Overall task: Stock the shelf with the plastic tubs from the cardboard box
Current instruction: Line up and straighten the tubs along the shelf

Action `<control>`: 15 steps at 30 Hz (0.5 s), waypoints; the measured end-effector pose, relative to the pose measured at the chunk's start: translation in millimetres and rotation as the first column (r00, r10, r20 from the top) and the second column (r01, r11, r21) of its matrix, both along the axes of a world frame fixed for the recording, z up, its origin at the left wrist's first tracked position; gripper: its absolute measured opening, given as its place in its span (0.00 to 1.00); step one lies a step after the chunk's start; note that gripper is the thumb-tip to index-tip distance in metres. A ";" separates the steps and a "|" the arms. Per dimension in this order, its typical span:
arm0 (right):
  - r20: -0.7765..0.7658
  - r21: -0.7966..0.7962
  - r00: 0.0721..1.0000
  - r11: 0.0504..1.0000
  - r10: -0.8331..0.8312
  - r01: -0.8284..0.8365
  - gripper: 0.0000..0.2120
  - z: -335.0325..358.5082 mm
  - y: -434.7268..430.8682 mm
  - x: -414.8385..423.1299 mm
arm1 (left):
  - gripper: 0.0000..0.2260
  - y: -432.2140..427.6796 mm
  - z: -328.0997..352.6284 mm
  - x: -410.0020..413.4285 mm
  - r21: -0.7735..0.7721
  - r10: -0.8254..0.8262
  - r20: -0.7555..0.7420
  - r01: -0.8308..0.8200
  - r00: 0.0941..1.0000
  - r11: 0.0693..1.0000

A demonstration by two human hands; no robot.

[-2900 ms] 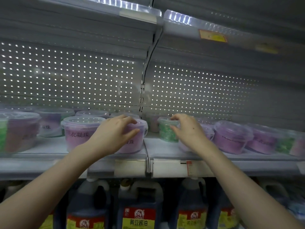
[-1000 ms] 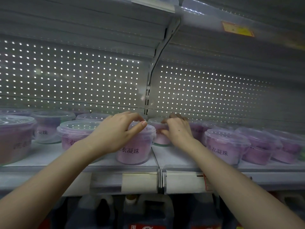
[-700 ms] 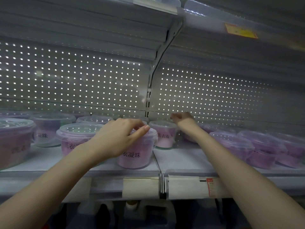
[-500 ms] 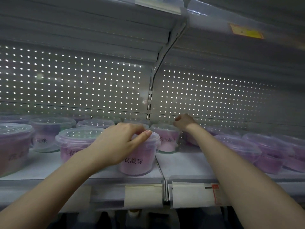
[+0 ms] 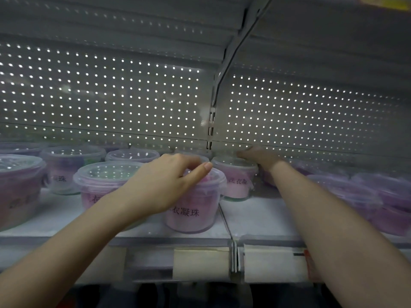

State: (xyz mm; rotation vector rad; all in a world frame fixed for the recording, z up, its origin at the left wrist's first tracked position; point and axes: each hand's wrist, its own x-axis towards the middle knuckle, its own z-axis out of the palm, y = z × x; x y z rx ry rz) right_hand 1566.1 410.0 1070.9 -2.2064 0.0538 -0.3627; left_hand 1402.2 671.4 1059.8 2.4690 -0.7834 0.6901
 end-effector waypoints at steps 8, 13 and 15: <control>-0.001 -0.182 0.999 0.982 -0.050 0.049 0.20 4.3 4.0 14.3 | 0.26 -1.1 -2.3 3.3 0.012 0.048 0.024 -0.048 0.999 0.999; -0.014 -0.144 0.995 0.985 -0.102 0.099 0.14 6.8 4.0 12.7 | 0.25 -1.2 -3.9 5.4 0.020 0.056 0.030 -0.057 0.998 0.998; 0.008 -0.115 0.994 0.987 -0.113 0.113 0.14 5.1 4.4 12.0 | 0.25 -1.4 -4.5 4.6 0.020 0.058 0.032 -0.059 0.998 0.998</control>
